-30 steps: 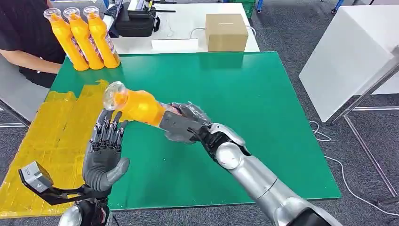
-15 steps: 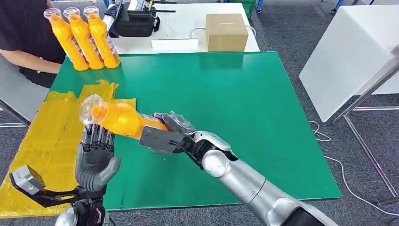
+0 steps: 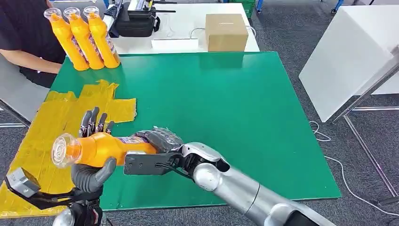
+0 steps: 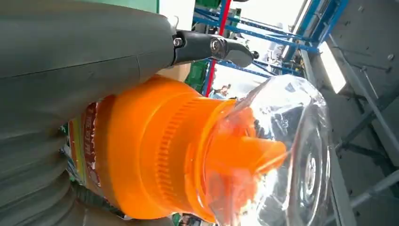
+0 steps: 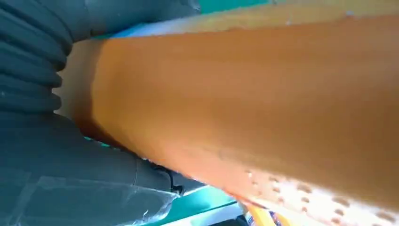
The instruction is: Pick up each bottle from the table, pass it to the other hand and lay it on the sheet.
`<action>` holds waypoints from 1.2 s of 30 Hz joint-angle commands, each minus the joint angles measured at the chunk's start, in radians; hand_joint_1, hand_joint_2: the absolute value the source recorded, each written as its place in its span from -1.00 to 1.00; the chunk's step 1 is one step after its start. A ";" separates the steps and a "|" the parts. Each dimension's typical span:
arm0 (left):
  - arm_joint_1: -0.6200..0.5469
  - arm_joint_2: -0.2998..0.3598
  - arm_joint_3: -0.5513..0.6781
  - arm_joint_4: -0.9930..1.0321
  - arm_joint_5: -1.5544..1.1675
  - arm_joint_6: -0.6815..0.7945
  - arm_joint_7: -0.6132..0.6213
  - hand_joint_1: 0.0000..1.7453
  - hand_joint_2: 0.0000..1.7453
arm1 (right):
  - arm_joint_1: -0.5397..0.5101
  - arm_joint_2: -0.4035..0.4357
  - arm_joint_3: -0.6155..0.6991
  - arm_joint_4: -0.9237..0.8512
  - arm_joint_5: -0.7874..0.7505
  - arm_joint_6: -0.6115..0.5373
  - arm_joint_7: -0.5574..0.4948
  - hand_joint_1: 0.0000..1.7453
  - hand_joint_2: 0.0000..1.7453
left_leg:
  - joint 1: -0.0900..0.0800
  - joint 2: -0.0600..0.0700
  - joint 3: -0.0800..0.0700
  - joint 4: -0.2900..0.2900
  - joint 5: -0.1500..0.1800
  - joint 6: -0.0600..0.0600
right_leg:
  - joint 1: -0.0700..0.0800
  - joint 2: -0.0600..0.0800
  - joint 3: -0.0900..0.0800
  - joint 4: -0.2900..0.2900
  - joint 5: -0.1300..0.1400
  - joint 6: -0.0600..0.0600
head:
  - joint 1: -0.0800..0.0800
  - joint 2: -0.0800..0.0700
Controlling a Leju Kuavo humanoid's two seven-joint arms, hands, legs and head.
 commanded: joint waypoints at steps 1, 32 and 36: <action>-0.028 0.008 0.014 0.067 -0.009 0.011 0.006 -1.00 1.00 | -0.047 -0.011 0.126 0.024 -0.001 0.020 0.000 1.00 1.00 | 0.000 0.001 0.004 -0.002 -0.001 -0.001 | 0.000 0.000 0.004 -0.001 -0.001 -0.001 | 0.000 0.000; -0.025 0.013 0.031 0.062 -0.025 -0.009 -0.025 1.00 1.00 | -0.025 -0.055 0.087 -0.012 0.052 -0.053 -0.012 -0.74 1.00 | 0.000 -0.001 0.002 -0.001 0.000 -0.001 | 0.000 -0.002 0.002 -0.001 -0.001 0.000 | 0.000 0.000; -0.025 0.013 0.031 0.062 -0.025 -0.009 -0.025 1.00 1.00 | -0.025 -0.055 0.087 -0.012 0.052 -0.053 -0.012 -0.74 1.00 | 0.000 -0.001 0.002 -0.001 0.000 -0.001 | 0.000 -0.002 0.002 -0.001 -0.001 0.000 | 0.000 0.000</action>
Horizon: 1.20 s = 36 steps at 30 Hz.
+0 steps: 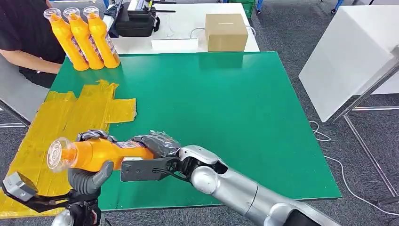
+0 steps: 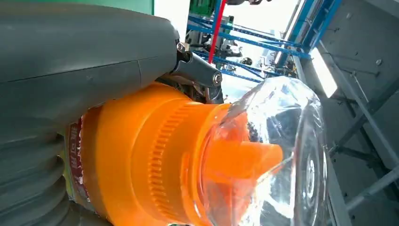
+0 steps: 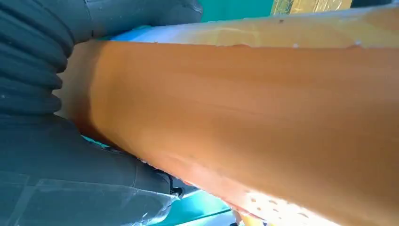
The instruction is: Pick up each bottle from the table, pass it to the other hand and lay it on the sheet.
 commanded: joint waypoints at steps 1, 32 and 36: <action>-0.026 0.015 0.018 0.051 -0.017 -0.004 -0.004 1.00 1.00 | -0.002 -0.054 0.008 -0.023 0.072 -0.073 -0.019 -1.00 1.00 | 0.000 -0.001 0.003 -0.001 0.000 -0.001 | 0.000 -0.002 0.003 -0.001 -0.001 0.000 | 0.000 0.000; -0.224 0.310 -0.037 0.650 -1.849 0.660 0.309 1.00 1.00 | 0.202 -0.230 -0.375 -0.391 0.122 -0.089 -0.075 -1.00 -1.00 | -0.001 0.000 0.004 -0.002 0.000 -0.001 | -0.001 -0.001 0.003 -0.001 -0.001 0.000 | 0.000 0.000; -0.223 0.314 -0.044 0.645 -1.849 0.655 0.309 1.00 1.00 | 0.202 -0.232 -0.374 -0.391 0.120 -0.086 -0.074 -1.00 -1.00 | -0.001 0.000 0.005 -0.001 -0.001 -0.002 | 0.000 -0.001 0.004 -0.001 -0.001 -0.001 | 0.000 0.000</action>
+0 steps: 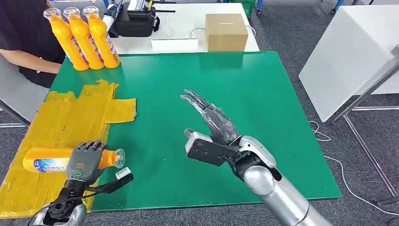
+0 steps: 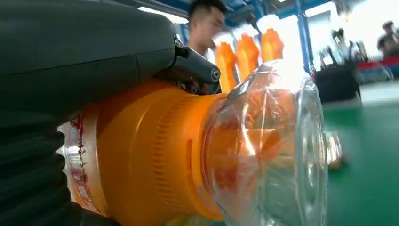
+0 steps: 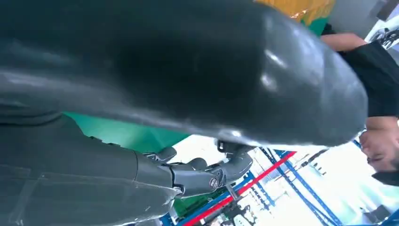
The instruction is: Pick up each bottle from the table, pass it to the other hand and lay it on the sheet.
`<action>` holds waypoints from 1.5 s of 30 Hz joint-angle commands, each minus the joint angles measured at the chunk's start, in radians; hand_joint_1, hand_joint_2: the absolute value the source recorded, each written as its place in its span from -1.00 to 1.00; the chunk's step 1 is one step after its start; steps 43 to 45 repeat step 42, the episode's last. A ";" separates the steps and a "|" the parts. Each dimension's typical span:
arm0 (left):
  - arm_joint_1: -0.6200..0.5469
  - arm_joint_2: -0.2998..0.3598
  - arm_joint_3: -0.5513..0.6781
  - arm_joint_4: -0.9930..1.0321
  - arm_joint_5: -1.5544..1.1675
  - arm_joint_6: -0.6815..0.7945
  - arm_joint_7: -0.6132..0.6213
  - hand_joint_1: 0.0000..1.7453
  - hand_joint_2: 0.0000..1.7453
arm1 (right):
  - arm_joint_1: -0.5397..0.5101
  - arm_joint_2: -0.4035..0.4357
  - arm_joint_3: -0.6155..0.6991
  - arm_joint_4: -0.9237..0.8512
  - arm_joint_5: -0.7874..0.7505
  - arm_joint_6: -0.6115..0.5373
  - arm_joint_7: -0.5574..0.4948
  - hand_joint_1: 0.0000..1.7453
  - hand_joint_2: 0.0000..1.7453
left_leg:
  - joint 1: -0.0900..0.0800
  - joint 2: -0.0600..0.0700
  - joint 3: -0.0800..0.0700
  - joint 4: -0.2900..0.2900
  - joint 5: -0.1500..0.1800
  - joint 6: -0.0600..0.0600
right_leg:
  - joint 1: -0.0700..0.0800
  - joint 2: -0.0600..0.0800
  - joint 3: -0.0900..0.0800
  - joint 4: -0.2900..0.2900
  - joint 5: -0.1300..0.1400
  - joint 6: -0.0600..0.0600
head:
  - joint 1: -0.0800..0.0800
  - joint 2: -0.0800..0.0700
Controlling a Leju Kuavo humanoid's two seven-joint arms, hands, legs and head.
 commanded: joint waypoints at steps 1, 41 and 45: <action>-0.071 0.039 -0.065 0.192 0.007 -0.028 0.001 1.00 1.00 | -0.039 -0.020 0.027 0.018 -0.007 0.014 0.005 -1.00 -1.00 | 0.000 0.000 0.002 -0.001 0.000 -0.001 | 0.000 -0.001 0.002 0.000 -0.001 -0.001 | 0.000 0.000; 0.107 -0.346 -0.009 -0.547 1.546 -0.418 -0.397 -1.00 -1.00 | 0.421 0.210 -0.115 -0.218 0.384 -0.642 -0.306 -1.00 -1.00 | 0.001 -0.005 0.003 0.000 -0.002 -0.003 | 0.001 -0.005 0.005 -0.001 -0.003 -0.001 | 0.000 0.000; 0.106 -0.310 -0.085 -0.541 1.578 -0.421 -0.390 -1.00 -1.00 | 0.426 0.202 -0.111 -0.205 0.318 -0.699 -0.355 -1.00 -1.00 | 0.001 -0.007 0.001 0.000 -0.001 -0.002 | 0.001 -0.007 0.003 -0.001 -0.003 -0.001 | 0.000 0.000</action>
